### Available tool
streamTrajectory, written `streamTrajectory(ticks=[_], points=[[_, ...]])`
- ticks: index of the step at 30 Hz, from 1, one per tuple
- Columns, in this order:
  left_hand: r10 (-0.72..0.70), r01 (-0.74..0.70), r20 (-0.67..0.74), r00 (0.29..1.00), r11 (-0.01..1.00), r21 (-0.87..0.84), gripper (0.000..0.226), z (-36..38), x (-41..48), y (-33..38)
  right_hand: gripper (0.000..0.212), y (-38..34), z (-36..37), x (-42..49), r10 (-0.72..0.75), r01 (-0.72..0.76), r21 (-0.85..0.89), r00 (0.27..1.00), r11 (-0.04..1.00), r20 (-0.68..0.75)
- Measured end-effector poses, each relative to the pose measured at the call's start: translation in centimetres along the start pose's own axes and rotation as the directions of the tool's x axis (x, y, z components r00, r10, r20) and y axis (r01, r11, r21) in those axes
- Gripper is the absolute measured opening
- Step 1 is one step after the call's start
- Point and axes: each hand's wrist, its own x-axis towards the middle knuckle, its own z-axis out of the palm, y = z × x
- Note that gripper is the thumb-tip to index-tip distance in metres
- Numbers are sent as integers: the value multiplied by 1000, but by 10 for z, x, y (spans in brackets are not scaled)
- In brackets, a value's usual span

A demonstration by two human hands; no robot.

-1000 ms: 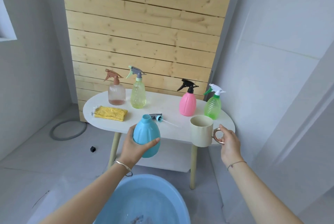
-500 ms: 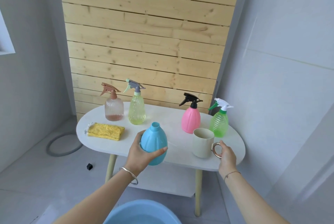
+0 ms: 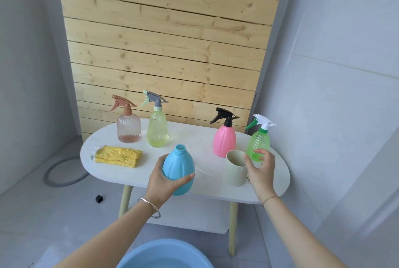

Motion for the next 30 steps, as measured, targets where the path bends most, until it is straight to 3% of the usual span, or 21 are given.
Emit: streamTrajectory(ticks=[2, 4, 7, 9, 13, 16, 20, 23, 26, 28, 30], points=[[14, -14, 10, 1000, 1000, 17, 96, -2, 2, -2, 24, -22, 16, -3, -134, 135, -19, 990, 991, 45], [27, -27, 18, 999, 999, 27, 93, -7, 5, -4, 17, -39, 39, -7, -178, 178, 15, 967, 984, 183], [30, -30, 13, 999, 999, 18, 90, -16, 11, -7, 10, -47, 75, -11, -33, 55, -28, 859, 998, 512], [26, -26, 2, 1000, 1000, 12, 90, -23, 15, -11, 19, -39, 99, -14, 79, 13, -145, 784, 989, 615], [18, -18, -19, 1000, 1000, 11, 88, -40, 26, -17, 36, -21, 138, -14, 208, 69, -387, 750, 919, 628], [20, -19, -26, 999, 999, 38, 88, -51, 39, -24, 26, -12, 160, -15, 263, 167, -558, 749, 813, 608], [18, -17, -9, 1000, 998, 66, 88, -57, 48, -29, 25, -1, 176, -18, 218, 213, -599, 797, 772, 564], [33, -36, 29, 999, 993, 109, 92, -58, 52, -32, 12, -4, 177, -12, 170, 130, -491, 837, 861, 520], [50, -56, 44, 998, 989, 137, 97, -54, 55, -35, 8, -27, 170, 7, 155, -79, -196, 898, 977, 411], [47, -54, 56, 997, 990, 132, 96, -48, 56, -34, 7, -52, 164, 18, 179, -213, 52, 911, 976, 370], [28, -38, 80, 996, 992, 118, 96, -42, 58, -32, 9, -82, 157, 28, 191, -308, 285, 908, 908, 373]])
